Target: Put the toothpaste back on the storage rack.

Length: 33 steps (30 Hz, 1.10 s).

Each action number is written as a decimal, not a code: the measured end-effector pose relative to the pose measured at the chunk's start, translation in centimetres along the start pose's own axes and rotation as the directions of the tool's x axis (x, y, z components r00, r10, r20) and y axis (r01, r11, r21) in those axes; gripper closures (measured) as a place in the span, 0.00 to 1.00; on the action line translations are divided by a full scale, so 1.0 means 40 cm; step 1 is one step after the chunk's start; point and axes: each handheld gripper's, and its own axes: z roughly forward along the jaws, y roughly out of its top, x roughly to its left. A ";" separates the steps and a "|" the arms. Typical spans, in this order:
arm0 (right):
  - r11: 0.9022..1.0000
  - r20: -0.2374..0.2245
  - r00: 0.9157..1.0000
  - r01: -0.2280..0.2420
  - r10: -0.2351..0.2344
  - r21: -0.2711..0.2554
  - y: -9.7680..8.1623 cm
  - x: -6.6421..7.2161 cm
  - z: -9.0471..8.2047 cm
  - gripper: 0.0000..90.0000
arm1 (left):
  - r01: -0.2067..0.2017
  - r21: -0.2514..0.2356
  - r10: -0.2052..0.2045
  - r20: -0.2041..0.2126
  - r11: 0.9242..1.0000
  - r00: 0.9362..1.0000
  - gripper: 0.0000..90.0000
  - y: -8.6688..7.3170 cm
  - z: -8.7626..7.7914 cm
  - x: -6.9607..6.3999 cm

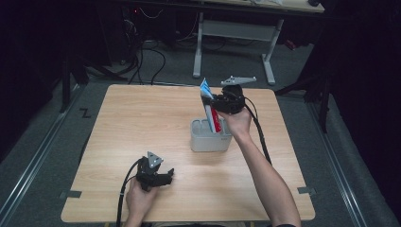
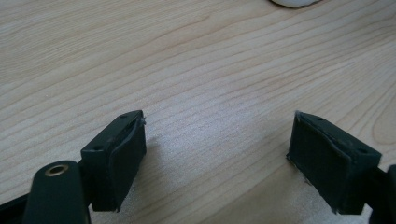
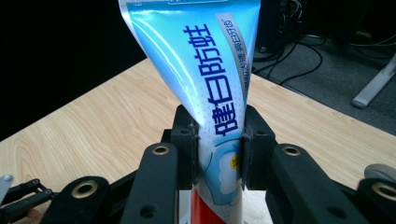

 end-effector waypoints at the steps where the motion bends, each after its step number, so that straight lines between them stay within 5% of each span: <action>1: 1.000 0.002 1.000 0.002 -0.002 0.002 -0.003 -0.001 0.002 0.79 | -0.001 0.001 0.001 0.000 1.000 1.000 0.21 0.000 0.000 0.000; 17: 0.997 0.027 0.999 0.034 -0.036 0.069 -0.033 0.010 0.022 0.79 | 0.000 0.001 0.000 0.000 1.000 1.000 0.22 0.000 0.000 0.000; 33: 0.995 0.032 0.999 0.018 -0.021 0.096 -0.076 -0.003 0.029 0.79 | 0.001 0.001 -0.001 0.001 1.000 1.000 0.22 0.000 0.000 0.000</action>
